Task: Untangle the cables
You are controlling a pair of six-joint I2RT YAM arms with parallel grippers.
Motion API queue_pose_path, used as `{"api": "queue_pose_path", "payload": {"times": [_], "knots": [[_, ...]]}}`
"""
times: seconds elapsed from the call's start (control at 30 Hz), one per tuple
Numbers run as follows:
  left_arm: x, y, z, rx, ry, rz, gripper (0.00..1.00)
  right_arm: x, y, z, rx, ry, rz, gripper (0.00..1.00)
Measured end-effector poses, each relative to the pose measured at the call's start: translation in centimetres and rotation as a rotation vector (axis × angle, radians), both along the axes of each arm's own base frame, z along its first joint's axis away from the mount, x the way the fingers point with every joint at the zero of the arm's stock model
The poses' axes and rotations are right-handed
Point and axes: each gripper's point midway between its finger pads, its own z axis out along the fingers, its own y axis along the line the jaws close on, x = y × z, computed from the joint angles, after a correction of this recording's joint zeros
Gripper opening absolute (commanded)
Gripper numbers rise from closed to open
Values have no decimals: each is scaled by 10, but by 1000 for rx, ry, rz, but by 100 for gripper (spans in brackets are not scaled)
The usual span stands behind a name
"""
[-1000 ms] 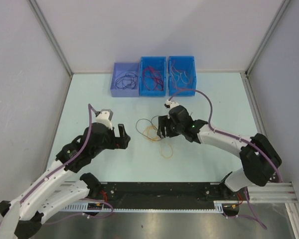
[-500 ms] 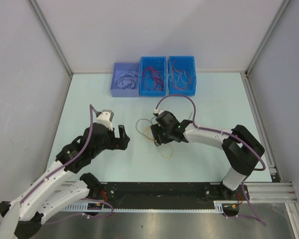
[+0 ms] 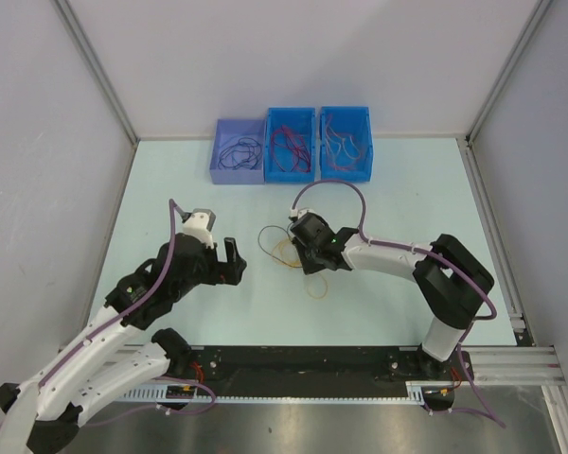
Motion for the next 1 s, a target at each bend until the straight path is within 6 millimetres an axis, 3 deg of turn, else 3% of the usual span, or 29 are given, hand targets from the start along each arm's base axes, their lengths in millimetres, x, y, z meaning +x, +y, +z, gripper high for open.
{"api": "queue_pose_path", "payload": {"times": [0.13,0.33,0.43,0.53,0.7,0.77,1.0], "knots": [[0,0,0,0,0,0,100,2,-1,1,-6,-9,-5,1],[0,0,0,0,0,2,100,7,-1,11,-21,-28,-5,0],[0,1,0,0,0,3,100,12,1,33,-8,-60,-4,0],[1,0,0,-1,1,3,100,20,5,80,44,-134,-1,0],[1,0,1,-8,-6,1,100,33,11,194,210,-326,-5,0],[1,0,0,-13,-8,-2,100,36,8,242,276,-409,-14,0],[1,-2,-1,-9,-4,-15,100,33,-16,367,413,-630,-39,0]]}}
